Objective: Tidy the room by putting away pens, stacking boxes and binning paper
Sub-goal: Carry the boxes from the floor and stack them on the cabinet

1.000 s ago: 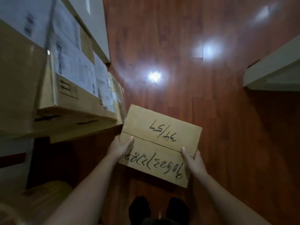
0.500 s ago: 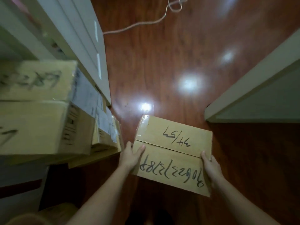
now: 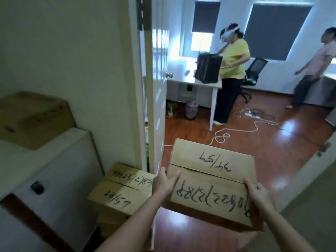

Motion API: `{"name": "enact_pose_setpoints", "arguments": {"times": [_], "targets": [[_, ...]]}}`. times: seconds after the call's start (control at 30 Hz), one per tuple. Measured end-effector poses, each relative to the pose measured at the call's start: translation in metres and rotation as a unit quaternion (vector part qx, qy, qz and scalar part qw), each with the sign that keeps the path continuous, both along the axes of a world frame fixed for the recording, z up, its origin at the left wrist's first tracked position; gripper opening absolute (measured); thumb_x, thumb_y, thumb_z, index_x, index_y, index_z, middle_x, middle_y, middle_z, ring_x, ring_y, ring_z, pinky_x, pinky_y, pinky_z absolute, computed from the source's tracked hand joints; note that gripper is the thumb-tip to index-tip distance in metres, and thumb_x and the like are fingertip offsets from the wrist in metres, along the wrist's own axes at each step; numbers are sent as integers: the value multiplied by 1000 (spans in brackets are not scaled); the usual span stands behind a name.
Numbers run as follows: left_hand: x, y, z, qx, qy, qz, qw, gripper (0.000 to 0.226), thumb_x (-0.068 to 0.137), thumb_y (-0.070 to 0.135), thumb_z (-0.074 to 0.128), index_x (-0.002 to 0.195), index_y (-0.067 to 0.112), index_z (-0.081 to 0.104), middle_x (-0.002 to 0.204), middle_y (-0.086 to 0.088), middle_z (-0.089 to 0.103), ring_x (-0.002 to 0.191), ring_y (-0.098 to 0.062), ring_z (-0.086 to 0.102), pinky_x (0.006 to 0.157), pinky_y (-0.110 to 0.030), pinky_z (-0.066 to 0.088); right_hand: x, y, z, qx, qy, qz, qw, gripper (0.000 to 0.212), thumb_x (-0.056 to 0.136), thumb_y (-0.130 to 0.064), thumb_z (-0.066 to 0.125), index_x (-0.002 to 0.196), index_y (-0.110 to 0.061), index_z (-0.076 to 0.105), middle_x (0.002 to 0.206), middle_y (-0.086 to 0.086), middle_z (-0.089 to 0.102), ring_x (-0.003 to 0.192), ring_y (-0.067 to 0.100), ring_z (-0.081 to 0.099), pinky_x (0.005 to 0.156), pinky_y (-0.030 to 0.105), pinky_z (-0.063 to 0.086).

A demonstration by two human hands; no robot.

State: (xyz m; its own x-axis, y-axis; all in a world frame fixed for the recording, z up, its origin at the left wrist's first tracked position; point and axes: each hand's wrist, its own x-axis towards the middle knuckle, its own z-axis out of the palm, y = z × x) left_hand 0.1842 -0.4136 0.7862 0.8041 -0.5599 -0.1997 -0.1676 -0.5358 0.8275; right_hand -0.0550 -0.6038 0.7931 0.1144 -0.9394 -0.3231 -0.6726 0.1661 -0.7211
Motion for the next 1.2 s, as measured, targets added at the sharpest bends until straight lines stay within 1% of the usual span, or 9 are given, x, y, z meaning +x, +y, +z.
{"name": "enact_pose_setpoints", "arguments": {"times": [0.2,0.3,0.63,0.73,0.87,0.93,1.03,1.13,1.2], "targets": [[83,107,80,-73,24,97,992,64,82,57,62,128,14,46,126,-5,59,112,-26,60,93,-42,52,127,64,96,-60,-51,139,987,64,87,-66,47,119,-14,64,95,15,66,88,35,62,76,41,53],[121,195,101,-64,26,165,984,67,82,57,62,132,14,46,130,-4,57,116,-26,57,94,-37,49,202,120,110,-64,-49,229,970,70,81,-75,45,120,-21,64,106,16,68,96,38,63,88,47,52],[220,445,114,-90,53,333,937,72,64,50,84,116,14,50,120,-6,59,100,-22,59,86,-35,51,395,332,109,48,-67,398,914,55,90,-56,51,111,-6,59,79,8,64,68,23,63,54,30,49],[252,481,105,-77,60,371,924,77,64,45,85,123,6,54,124,-10,61,106,-28,60,86,-36,50,431,368,96,87,-61,400,910,51,86,-57,55,102,-10,65,83,9,71,73,26,69,65,36,60],[291,504,94,-52,16,414,909,64,56,54,86,98,8,72,101,-10,73,91,-25,68,85,-40,56,475,383,81,99,-46,425,899,48,86,-48,58,111,-8,65,95,10,70,85,28,68,70,39,60],[313,506,92,-42,-47,474,878,80,60,53,84,121,7,62,124,-14,63,113,-31,59,101,-48,46,489,391,92,167,-57,415,893,51,85,-40,65,120,-2,57,109,15,67,95,34,66,71,45,59],[345,502,95,-54,-59,585,807,115,63,48,84,152,13,19,157,-14,18,140,-38,30,113,-61,13,514,398,103,269,-42,438,857,48,88,-33,66,122,-8,44,124,19,54,101,42,60,58,49,57],[378,490,82,-148,16,600,786,134,62,44,86,153,18,-9,161,-12,-7,147,-34,10,116,-54,22,552,408,100,354,-62,452,817,53,88,-29,66,130,-9,40,124,24,49,101,49,59,76,57,57],[393,479,75,-178,57,577,795,139,58,46,88,151,16,-11,160,-13,12,145,-33,22,113,-50,32,582,422,95,426,-73,418,799,49,90,-27,65,125,-14,33,136,31,37,110,61,49,87,57,53]]}}
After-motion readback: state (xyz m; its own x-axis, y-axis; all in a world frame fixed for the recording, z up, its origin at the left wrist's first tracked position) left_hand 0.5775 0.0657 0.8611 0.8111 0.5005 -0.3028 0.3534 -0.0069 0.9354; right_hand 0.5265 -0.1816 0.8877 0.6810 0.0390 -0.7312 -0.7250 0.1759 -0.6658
